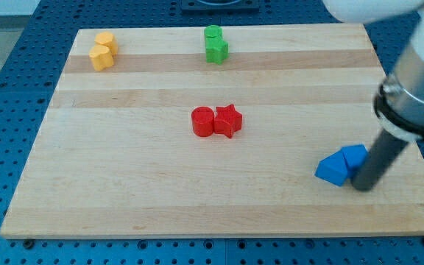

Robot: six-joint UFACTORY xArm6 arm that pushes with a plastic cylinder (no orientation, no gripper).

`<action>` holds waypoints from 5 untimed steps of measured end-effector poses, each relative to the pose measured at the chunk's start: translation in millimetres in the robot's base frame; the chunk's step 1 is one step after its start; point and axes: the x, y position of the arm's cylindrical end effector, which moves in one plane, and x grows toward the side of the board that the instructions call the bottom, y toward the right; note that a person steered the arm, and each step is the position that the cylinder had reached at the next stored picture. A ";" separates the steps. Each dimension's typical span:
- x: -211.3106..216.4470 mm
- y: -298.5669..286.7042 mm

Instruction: Separate the blue blocks

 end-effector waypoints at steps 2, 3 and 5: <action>-45.4 -22.9; -11.0 -11.1; -73.4 78.7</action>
